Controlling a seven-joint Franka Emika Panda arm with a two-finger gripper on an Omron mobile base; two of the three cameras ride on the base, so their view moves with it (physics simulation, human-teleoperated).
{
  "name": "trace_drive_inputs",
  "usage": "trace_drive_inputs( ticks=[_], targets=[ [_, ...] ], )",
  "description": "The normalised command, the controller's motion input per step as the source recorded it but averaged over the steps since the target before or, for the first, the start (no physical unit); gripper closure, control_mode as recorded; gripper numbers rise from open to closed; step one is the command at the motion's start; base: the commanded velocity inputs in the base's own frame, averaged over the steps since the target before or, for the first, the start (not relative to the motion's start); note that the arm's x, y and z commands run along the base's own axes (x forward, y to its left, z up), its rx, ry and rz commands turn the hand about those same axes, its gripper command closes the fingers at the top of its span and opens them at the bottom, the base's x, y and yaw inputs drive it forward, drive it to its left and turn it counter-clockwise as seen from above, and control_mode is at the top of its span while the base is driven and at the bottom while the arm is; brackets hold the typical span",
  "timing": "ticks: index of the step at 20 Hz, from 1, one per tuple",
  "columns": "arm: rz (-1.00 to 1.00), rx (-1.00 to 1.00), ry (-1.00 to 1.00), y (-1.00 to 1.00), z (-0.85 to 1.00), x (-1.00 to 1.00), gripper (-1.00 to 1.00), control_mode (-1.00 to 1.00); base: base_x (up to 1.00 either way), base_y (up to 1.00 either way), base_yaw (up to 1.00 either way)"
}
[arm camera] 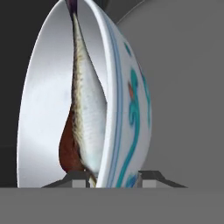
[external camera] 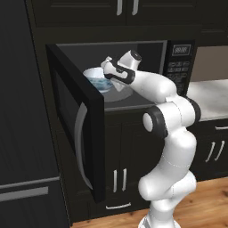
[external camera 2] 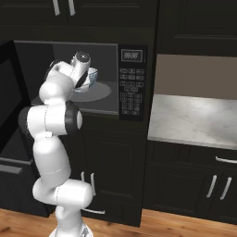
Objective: The microwave is finished heating the fish and sweet potato. Take the bowl containing the food and place it on the dining counter.
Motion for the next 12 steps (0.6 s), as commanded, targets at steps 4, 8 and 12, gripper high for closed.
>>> trace_drive_inputs(
  ticks=[4,8,12],
  targets=[
    [0.0,0.0,0.0,-0.03,0.0,-0.14,1.0,-1.0,0.0,0.0,0.0],
    [-0.03,0.0,-0.05,-0.29,0.0,-0.66,1.0,-1.0,0.0,0.0,0.0],
    [-0.06,0.04,-0.13,-0.48,0.0,-0.94,1.0,-1.0,0.0,0.0,0.0]
  ],
)
